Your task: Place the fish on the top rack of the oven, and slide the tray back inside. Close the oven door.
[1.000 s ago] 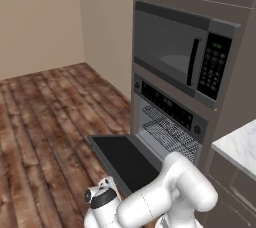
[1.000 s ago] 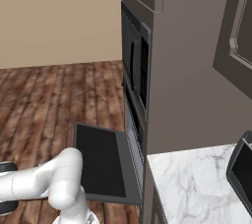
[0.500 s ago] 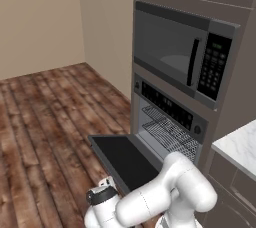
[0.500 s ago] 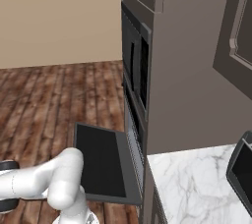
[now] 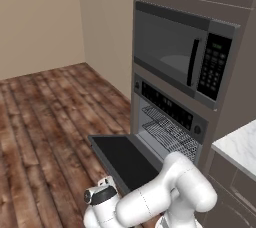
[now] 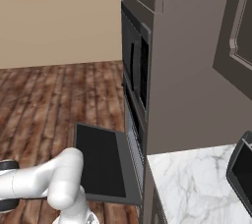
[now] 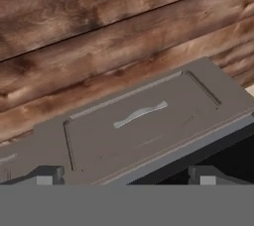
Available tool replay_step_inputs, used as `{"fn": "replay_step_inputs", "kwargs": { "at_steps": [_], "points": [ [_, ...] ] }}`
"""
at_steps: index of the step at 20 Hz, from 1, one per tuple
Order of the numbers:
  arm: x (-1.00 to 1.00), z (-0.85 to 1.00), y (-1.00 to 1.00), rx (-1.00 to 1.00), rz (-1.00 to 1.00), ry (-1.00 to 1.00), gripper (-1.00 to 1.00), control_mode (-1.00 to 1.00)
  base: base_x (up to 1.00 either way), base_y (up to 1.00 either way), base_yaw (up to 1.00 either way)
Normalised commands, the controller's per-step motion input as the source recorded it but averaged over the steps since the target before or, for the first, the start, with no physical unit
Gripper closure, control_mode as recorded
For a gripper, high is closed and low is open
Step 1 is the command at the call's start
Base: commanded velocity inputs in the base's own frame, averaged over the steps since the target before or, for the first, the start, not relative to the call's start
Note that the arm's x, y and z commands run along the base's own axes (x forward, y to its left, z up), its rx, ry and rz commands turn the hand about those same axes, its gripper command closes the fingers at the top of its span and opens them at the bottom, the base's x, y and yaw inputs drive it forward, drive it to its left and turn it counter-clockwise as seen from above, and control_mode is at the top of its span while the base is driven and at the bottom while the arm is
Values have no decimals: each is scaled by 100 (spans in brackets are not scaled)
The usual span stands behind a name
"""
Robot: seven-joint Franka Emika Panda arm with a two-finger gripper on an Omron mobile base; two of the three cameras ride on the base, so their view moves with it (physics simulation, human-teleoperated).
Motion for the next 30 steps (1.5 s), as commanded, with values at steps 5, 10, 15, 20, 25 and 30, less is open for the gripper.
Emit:
{"fn": "replay_step_inputs", "kwargs": {
  "at_steps": [5,10,15,20,25,30],
  "points": [
    [41,-41,-100,-34,-5,11,-100,-100,0,0,0],
    [43,-62,-100,-42,0,10,-100,-100,0,0,0],
    [25,-20,-100,-47,-3,0,-100,-100,0,0,0],
    [20,5,-100,-37,-5,-20,-100,-100,0,0,0],
    [17,35,-100,-30,-12,-30,-100,-100,0,0,0],
    [28,51,-100,-34,-20,-19,-100,-100,0,0,0]
  ]
}}
